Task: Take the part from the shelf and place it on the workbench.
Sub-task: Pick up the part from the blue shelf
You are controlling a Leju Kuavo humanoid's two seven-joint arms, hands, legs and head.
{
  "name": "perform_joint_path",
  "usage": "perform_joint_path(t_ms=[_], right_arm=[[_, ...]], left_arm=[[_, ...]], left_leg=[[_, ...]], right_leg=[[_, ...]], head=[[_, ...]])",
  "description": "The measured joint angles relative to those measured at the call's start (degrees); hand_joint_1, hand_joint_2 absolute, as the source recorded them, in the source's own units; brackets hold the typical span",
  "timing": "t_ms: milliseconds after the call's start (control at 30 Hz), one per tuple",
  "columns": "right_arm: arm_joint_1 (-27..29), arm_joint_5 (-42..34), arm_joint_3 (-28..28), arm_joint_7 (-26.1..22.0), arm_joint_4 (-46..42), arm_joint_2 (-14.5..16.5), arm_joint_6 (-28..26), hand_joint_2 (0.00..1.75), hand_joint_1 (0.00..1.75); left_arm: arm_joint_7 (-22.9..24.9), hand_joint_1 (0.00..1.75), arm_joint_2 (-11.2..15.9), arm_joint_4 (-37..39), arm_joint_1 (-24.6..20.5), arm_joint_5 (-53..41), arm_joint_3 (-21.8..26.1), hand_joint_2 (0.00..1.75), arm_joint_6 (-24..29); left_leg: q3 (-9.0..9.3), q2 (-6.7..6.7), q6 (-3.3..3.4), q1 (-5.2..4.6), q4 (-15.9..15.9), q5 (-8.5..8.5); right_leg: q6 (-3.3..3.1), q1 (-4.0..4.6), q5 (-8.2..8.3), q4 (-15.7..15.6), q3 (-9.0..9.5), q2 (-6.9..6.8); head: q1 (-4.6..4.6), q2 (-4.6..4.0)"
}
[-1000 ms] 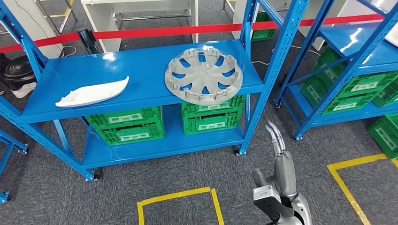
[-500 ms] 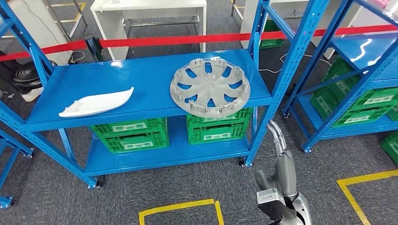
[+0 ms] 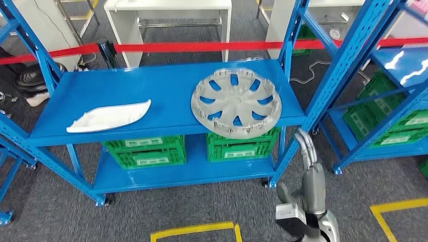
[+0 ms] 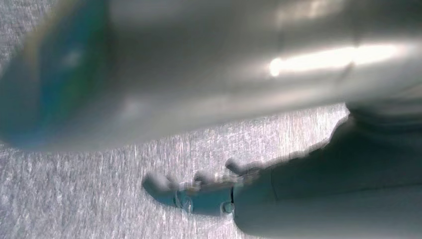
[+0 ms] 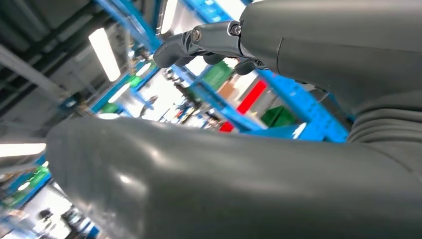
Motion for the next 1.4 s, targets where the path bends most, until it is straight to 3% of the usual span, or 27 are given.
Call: perform_joint_path(t_ms=[100,133,267,300,333,400,467,600,667,767,800,833,900,967,1033,1100,1167,1400], right_arm=[[-0.38,0.23,-0.11,0.15,-0.03,0.11,-0.79,0.00,0.00],[-0.57,0.29,-0.09,0.14,-0.03,0.15,-0.85,0.00,0.00],[-0.95,0.37,0.52,0.29,0.06,0.15,-0.74,0.00,0.00],[-1.00,0.30,0.80,0.48,0.15,0.11,-0.46,0.00,0.00],[-1.08,0.22,1.09,0.74,0.27,0.04,-0.04,0.00,0.00],[-1.40,0.09,1.64,1.43,0.61,-0.24,1.15,0.00,0.00],[-1.80,0.14,2.15,2.03,1.01,-0.67,2.08,0.00,0.00],[-2.37,0.32,2.69,2.55,1.69,-1.54,2.79,0.00,0.00],[-3.08,0.70,2.82,3.09,2.33,-2.19,3.69,0.00,0.00],[-4.56,1.59,3.15,4.01,4.72,-3.60,5.46,1.31,0.00],[-5.32,1.81,3.36,4.16,6.01,-4.21,5.91,1.75,0.00],[-6.42,1.93,3.60,4.25,7.64,-4.93,6.24,1.75,0.00],[-9.54,2.32,4.08,4.41,11.79,-6.58,6.43,1.75,0.00],[-13.30,3.30,4.68,4.87,17.04,-8.44,6.07,1.75,0.00],[-16.82,4.39,5.43,5.38,22.18,-10.22,5.49,1.75,0.00],[-20.05,4.97,6.09,5.72,26.59,-11.67,5.13,1.75,0.00],[-23.03,5.11,6.74,5.77,30.66,-12.98,5.26,1.75,0.00],[-27.92,6.46,9.13,4.95,39.46,-16.51,5.07,1.75,0.00]], left_arm=[[0.19,0.00,0.01,-0.02,-0.02,0.06,0.01,0.00,0.02],[0.24,0.00,0.01,-0.02,-0.12,0.09,0.01,0.00,0.02],[0.32,0.00,0.03,-0.01,-0.14,0.36,0.02,0.00,0.05],[0.29,0.00,0.07,-0.01,-0.01,0.40,0.03,0.00,0.05],[0.23,0.00,0.11,-0.01,0.09,0.43,0.05,0.00,0.02],[-0.07,0.00,0.18,-0.01,0.20,0.39,0.07,0.00,-0.07],[-0.38,0.00,0.17,0.01,0.18,0.23,0.07,0.00,-0.18],[-0.59,0.00,0.14,0.00,0.29,-0.04,0.08,0.00,-0.27],[-0.80,0.00,0.13,-0.02,0.22,-0.37,0.08,0.00,-0.27],[-0.70,0.00,0.13,-0.02,0.00,-1.14,0.07,0.00,-0.32],[-0.51,0.00,0.14,-0.02,-0.03,-1.42,0.07,0.00,-0.41],[-0.28,0.00,0.14,-0.03,-0.08,-1.71,0.05,0.00,-0.53],[0.07,0.00,-0.03,-0.03,-0.25,-2.13,-0.01,0.00,-0.73],[0.27,0.00,-0.29,0.00,-0.58,-2.38,-0.05,0.00,-0.83],[0.45,0.00,-0.44,0.01,-0.94,-2.51,-0.07,0.00,-0.89],[0.72,0.00,-0.47,0.01,-1.10,-2.65,-0.10,0.00,-0.97],[1.08,0.00,-0.47,0.01,-1.21,-2.95,-0.19,0.00,-1.15],[2.13,0.00,-0.45,0.02,-1.23,-4.07,-0.49,0.00,-1.91]], left_leg=[[0.49,0.11,-1.16,-0.07,2.25,-0.16],[-0.39,0.21,-1.41,-0.05,4.19,-0.66],[-8.20,0.44,-1.94,0.04,14.34,-5.14],[-9.09,0.48,-1.88,0.05,14.18,-4.98],[-9.15,0.53,-1.81,0.06,12.33,-3.55],[-7.78,0.79,-1.64,0.01,5.72,1.50],[-6.66,1.13,-1.07,-0.15,1.67,3.69],[-5.04,0.90,0.65,-0.01,0.69,3.63],[-4.02,0.80,1.26,0.07,0.49,3.22],[-3.45,0.63,1.60,-0.03,0.49,2.52],[-3.17,0.55,1.61,-0.07,0.49,2.21],[-2.77,0.49,1.60,-0.12,0.49,1.87],[-1.92,0.48,1.49,-0.21,0.45,1.18],[-1.45,0.46,1.10,-0.25,0.29,0.67],[-1.02,0.40,0.64,-0.35,0.18,0.57],[-0.48,0.48,0.76,-0.45,-0.26,0.38],[-0.08,0.57,0.95,-0.49,-0.99,0.10],[0.51,0.55,0.31,-0.52,-2.12,0.26]], right_leg=[[-1.28,-0.38,1.42,-0.98,2.14,0.01],[-1.62,-0.49,1.36,-1.11,2.86,-0.09],[-2.18,-0.54,0.23,-1.23,3.95,-0.19],[-2.12,-0.57,-0.17,-1.23,4.36,-0.10],[-1.98,-0.62,-0.60,-1.23,4.91,-0.02],[-1.47,-0.71,-1.57,-1.18,6.09,0.02],[-0.72,-0.63,-2.49,-1.31,6.79,-0.01],[0.66,-0.47,-2.75,-0.16,7.63,-0.06],[1.08,-0.56,-4.11,4.03,5.31,-0.05],[1.47,-0.57,-7.79,12.76,-1.69,-0.03],[1.40,-0.56,-7.63,13.36,-3.16,-0.03],[1.20,-0.53,-6.12,12.04,-3.65,-0.02],[0.41,-0.24,-0.27,5.43,-2.46,0.04],[-0.31,0.32,2.30,0.69,-1.41,0.18],[-0.43,0.56,2.79,-0.66,-0.95,0.30],[-0.17,0.44,4.16,-1.42,-0.20,0.36],[-0.17,0.42,4.00,-1.49,0.14,0.38],[-0.71,0.38,3.62,-1.63,0.30,0.34]], head=[[-0.09,0.00],[-0.19,0.00],[-0.39,0.00],[-0.39,0.00],[-0.40,0.00],[-0.40,0.00],[-0.40,0.00],[-0.35,0.00],[-0.20,0.00],[-0.08,0.00],[-0.06,0.00],[-0.06,0.00],[-0.04,0.00],[-0.04,0.00],[-0.01,0.00],[-0.04,0.00],[-0.14,0.00],[-0.15,0.00]])
